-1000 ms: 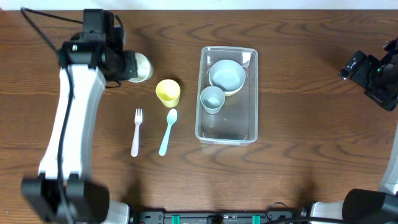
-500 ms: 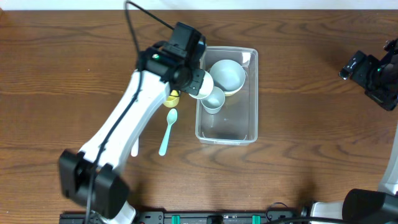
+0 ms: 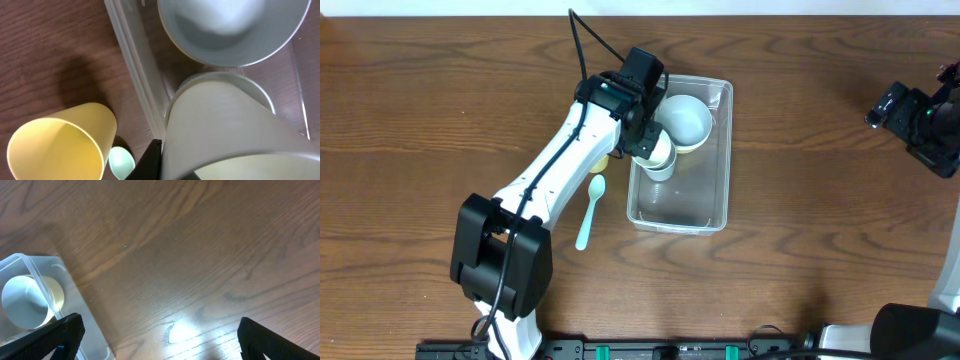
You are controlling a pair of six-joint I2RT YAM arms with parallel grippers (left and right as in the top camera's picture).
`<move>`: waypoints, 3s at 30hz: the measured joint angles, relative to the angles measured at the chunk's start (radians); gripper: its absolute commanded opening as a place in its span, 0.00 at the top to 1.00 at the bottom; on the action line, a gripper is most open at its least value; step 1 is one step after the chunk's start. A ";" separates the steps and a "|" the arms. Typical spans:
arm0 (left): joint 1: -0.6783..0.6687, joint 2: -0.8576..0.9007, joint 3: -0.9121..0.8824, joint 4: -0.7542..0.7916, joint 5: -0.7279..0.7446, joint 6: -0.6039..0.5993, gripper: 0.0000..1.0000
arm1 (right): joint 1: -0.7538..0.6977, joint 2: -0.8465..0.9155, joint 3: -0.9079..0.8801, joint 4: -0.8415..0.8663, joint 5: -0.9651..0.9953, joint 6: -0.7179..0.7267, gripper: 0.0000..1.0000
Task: Pack container
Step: 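Drop the white cup into the grey-blue cup in the container, then grasp the yellow cup with the left gripper, then stack the yellow cup into the cups in the container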
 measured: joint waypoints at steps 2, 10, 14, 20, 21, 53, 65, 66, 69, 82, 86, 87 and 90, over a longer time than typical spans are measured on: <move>-0.002 0.000 0.000 0.002 -0.001 0.005 0.72 | 0.000 0.000 0.000 0.000 0.000 0.000 0.01; -0.011 0.000 0.015 -0.026 -0.005 -0.001 0.41 | 0.000 0.000 0.000 0.000 0.000 0.000 0.01; -0.008 -0.002 0.105 -0.092 -0.016 -0.024 0.38 | 0.000 0.000 0.000 0.000 0.000 0.000 0.01; 0.066 -0.078 0.204 -0.202 -0.028 -0.084 0.37 | 0.000 0.000 0.000 0.000 0.000 0.000 0.01; 0.089 -0.090 0.206 -0.217 -0.030 -0.093 0.37 | 0.000 0.000 0.000 0.000 0.000 0.000 0.01; 0.302 0.203 0.127 -0.264 -0.021 -0.181 0.94 | 0.000 0.000 0.000 0.000 0.000 0.000 0.01; 0.133 -0.175 0.289 -0.354 -0.022 -0.126 0.94 | 0.000 0.000 0.000 0.000 0.000 0.000 0.01; 0.104 -0.194 0.296 -0.352 -0.019 -0.117 0.94 | 0.000 0.000 0.000 0.000 0.000 0.000 0.01; 0.024 -0.207 0.301 -0.354 -0.016 -0.097 0.94 | 0.000 0.000 0.000 0.000 0.000 0.000 0.01; -0.040 0.074 0.275 -0.323 -0.018 -0.075 0.93 | 0.000 0.000 0.000 0.000 0.000 0.000 0.01; -0.040 0.128 0.275 -0.320 -0.019 -0.067 0.48 | 0.000 0.000 0.000 0.000 0.000 0.000 0.01; -0.040 0.135 0.275 -0.320 -0.021 -0.071 0.40 | 0.000 0.000 0.000 0.000 0.000 0.000 0.01; -0.039 0.144 0.275 -0.321 -0.042 -0.069 0.16 | 0.000 0.000 0.000 0.000 0.000 0.000 0.01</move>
